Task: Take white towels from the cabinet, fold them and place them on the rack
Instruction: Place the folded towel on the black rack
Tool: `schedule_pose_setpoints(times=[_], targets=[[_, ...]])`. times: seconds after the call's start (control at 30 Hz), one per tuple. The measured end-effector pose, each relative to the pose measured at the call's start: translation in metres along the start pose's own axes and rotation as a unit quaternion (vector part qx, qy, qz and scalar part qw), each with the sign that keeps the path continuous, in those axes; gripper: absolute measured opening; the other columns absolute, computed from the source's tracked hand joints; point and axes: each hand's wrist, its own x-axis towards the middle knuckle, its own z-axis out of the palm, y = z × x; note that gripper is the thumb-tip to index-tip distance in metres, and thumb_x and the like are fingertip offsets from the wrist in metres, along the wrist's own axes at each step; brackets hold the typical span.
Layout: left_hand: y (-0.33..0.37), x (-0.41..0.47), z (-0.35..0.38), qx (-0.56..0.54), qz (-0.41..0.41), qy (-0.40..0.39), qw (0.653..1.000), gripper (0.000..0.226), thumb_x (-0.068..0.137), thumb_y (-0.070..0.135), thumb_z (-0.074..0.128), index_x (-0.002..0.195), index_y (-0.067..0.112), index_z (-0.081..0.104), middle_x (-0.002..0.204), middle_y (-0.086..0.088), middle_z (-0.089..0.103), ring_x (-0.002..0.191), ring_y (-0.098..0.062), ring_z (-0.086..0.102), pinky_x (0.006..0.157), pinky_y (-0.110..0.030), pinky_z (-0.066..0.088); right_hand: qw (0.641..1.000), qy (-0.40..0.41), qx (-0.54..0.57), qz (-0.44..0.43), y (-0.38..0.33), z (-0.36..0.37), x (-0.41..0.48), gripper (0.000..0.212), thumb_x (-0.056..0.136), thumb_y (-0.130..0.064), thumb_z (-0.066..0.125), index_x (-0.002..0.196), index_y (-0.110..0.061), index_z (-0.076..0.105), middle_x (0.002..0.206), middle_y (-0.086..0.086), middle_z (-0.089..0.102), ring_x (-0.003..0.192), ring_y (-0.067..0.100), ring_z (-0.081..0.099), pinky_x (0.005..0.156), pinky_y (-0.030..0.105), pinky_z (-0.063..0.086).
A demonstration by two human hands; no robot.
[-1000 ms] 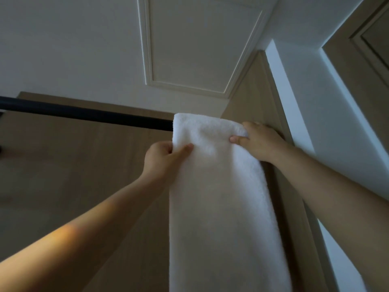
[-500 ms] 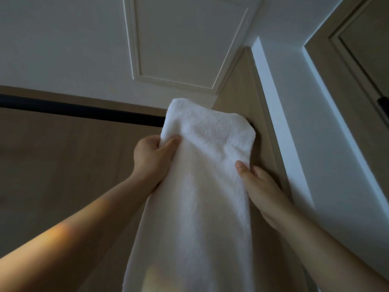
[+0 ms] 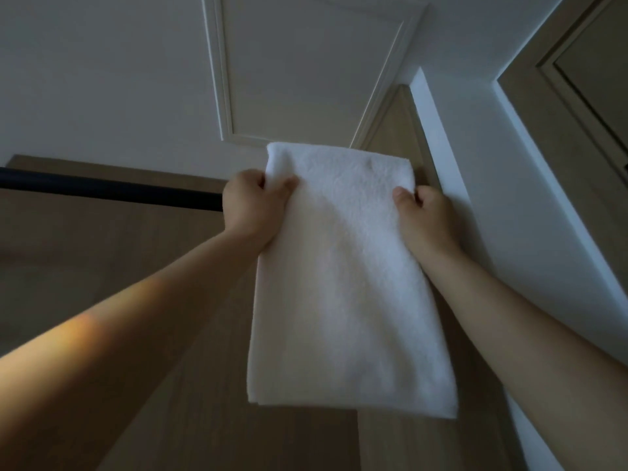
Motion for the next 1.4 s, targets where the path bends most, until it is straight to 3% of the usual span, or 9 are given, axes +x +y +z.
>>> schedule_pose_setpoints(times=[0.1, 0.3, 0.57, 0.7, 0.83, 1.03, 1.13, 1.27, 1.4], targets=[[0.003, 0.02, 0.008, 0.05, 0.016, 0.011, 0.999, 0.035, 0.084, 0.039, 0.069, 0.066, 0.015, 0.051, 0.055, 0.005, 0.045, 0.05, -0.01, 0.044, 0.039, -0.015, 0.029, 0.997, -0.032, -0.072, 0.008, -0.004, 0.007, 0.023, 0.034, 0.098, -0.036, 0.05, 0.079, -0.008, 0.057, 0.079, 0.009, 0.06, 0.08, 0.03, 0.061, 0.06, 0.027, 0.036], [0.003, 0.035, 0.016, 0.234, 0.024, 0.014, 0.972, 0.051, 0.087, 0.039, 0.067, 0.123, 0.009, 0.047, 0.125, -0.011, 0.059, 0.115, -0.032, 0.056, 0.085, -0.037, 0.042, 0.969, -0.099, -0.22, 0.045, -0.011, 0.025, 0.047, 0.036, 0.099, -0.022, 0.05, 0.116, 0.006, 0.064, 0.122, 0.024, 0.063, 0.115, 0.036, 0.058, 0.075, 0.027, 0.04], [-0.006, 0.033, 0.015, 0.368, 0.073, -0.045, 0.926, 0.044, 0.101, 0.044, 0.039, 0.109, 0.007, 0.061, 0.111, -0.014, 0.064, 0.102, -0.035, 0.059, 0.074, -0.036, 0.042, 0.948, -0.091, -0.298, -0.058, -0.008, 0.017, 0.016, 0.046, 0.104, -0.037, 0.037, 0.131, -0.003, 0.052, 0.132, 0.024, 0.054, 0.122, 0.041, 0.049, 0.094, 0.04, 0.042], [-0.011, 0.029, 0.018, 0.389, 0.083, -0.031, 0.917, 0.053, 0.102, 0.046, 0.032, 0.103, 0.003, 0.063, 0.11, -0.018, 0.061, 0.099, -0.037, 0.058, 0.073, -0.036, 0.039, 0.94, -0.06, -0.273, -0.195, -0.002, 0.013, -0.014, 0.052, 0.098, -0.048, 0.045, 0.134, -0.011, 0.053, 0.131, 0.02, 0.048, 0.119, 0.038, 0.046, 0.098, 0.041, 0.039], [-0.013, 0.017, 0.017, 0.349, 0.072, -0.02, 0.934, 0.053, 0.101, 0.047, 0.033, 0.113, 0.003, 0.06, 0.12, -0.018, 0.054, 0.109, -0.036, 0.052, 0.08, -0.037, 0.038, 0.93, -0.18, -0.243, -0.21, 0.006, 0.015, -0.009, 0.052, 0.098, -0.044, 0.049, 0.142, -0.018, 0.046, 0.142, 0.008, 0.047, 0.131, 0.026, 0.04, 0.107, 0.036, 0.033], [-0.025, -0.029, -0.003, 0.215, 0.127, 0.045, 0.967, 0.062, 0.085, 0.055, 0.06, 0.129, 0.013, 0.048, 0.133, -0.004, 0.041, 0.127, -0.023, 0.036, 0.1, -0.029, 0.032, 0.928, -0.211, -0.239, -0.192, 0.008, 0.015, 0.006, 0.047, 0.102, -0.033, 0.045, 0.145, -0.016, 0.042, 0.146, 0.011, 0.045, 0.135, 0.027, 0.038, 0.11, 0.032, 0.027], [-0.038, -0.053, -0.016, 0.188, 0.05, -0.011, 0.981, 0.058, 0.079, 0.064, 0.06, 0.111, 0.016, 0.057, 0.121, 0.002, 0.049, 0.117, -0.018, 0.045, 0.1, -0.032, 0.039, 0.934, -0.223, -0.214, -0.177, 0.01, 0.008, -0.003, 0.052, 0.102, -0.032, 0.045, 0.15, -0.016, 0.034, 0.155, 0.006, 0.034, 0.143, 0.021, 0.028, 0.117, 0.032, 0.021], [-0.038, -0.066, -0.023, 0.083, -0.061, -0.125, 0.987, 0.058, 0.083, 0.058, 0.06, 0.089, 0.001, 0.069, 0.083, -0.004, 0.072, 0.073, -0.019, 0.07, 0.07, -0.042, 0.06, 0.967, -0.14, -0.146, -0.156, 0.013, -0.005, -0.034, 0.06, 0.099, -0.034, 0.051, 0.152, -0.017, 0.028, 0.156, 0.002, 0.031, 0.143, 0.016, 0.027, 0.107, 0.02, 0.019], [-0.037, -0.072, -0.027, 0.013, -0.107, -0.17, 0.979, 0.044, 0.084, 0.051, 0.065, 0.094, 0.009, 0.069, 0.088, -0.001, 0.073, 0.076, -0.016, 0.071, 0.07, -0.036, 0.061, 0.993, -0.093, -0.071, -0.032, 0.018, -0.017, -0.058, 0.062, 0.097, -0.041, 0.052, 0.15, -0.019, 0.028, 0.15, 0.002, 0.041, 0.134, 0.021, 0.042, 0.102, 0.029, 0.034]])
